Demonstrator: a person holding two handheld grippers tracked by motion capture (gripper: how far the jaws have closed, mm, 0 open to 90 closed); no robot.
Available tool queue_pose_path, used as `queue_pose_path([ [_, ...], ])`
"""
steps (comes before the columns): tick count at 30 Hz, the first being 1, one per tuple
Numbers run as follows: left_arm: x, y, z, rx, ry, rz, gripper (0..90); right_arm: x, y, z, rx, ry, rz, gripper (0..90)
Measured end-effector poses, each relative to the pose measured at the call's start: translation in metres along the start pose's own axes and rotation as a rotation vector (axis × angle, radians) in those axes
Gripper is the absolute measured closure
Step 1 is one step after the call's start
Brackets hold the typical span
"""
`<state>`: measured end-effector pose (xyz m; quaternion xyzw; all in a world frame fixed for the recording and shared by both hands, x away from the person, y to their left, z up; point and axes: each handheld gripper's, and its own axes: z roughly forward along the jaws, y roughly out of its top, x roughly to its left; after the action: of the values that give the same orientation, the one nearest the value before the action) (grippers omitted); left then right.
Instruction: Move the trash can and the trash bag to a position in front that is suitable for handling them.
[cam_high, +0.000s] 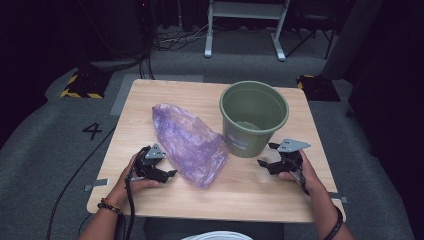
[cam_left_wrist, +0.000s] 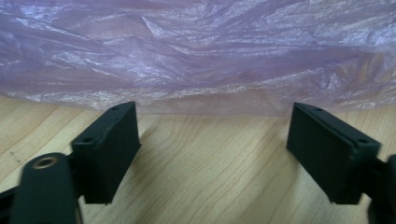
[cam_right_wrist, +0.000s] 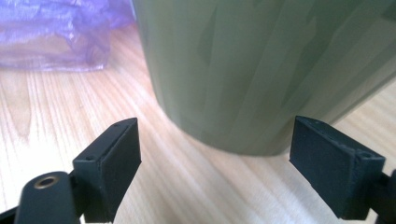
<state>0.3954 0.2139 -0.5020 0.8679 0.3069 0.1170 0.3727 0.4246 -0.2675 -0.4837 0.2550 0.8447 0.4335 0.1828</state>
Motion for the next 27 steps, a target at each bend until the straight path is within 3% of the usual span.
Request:
queue_pose_path([
  [2, 0.0, 0.001, -0.002, -0.046, -0.017, -0.026, 19.6, 0.0, -0.005, -0.001, 0.015, -0.001, -0.001, 16.3],
  [7, -0.009, 0.015, -0.009, -0.154, 0.042, -0.008, 21.4, -0.003, -0.016, -0.008, 0.035, -0.02, 0.027, 16.5],
  [10, -0.014, 0.031, -0.004, -0.168, 0.055, 0.011, 22.5, -0.006, -0.023, -0.014, 0.06, -0.05, 0.04, 17.0],
  [13, -0.019, 0.037, 0.008, -0.109, 0.05, 0.066, 36.7, -0.009, -0.029, -0.019, 0.09, -0.083, 0.067, 18.4],
  [16, -0.025, 0.039, 0.023, -0.032, -0.003, 0.096, 40.0, -0.008, -0.033, -0.024, 0.101, -0.103, 0.081, 19.6],
  [19, -0.031, 0.038, 0.03, 0.017, -0.02, 0.123, 41.0, -0.006, -0.036, -0.027, 0.112, -0.108, 0.091, 20.0],
  [27, -0.041, 0.035, 0.033, 0.002, -0.074, 0.106, 45.3, 0.005, -0.035, -0.024, 0.102, -0.087, 0.085, 20.2],
])
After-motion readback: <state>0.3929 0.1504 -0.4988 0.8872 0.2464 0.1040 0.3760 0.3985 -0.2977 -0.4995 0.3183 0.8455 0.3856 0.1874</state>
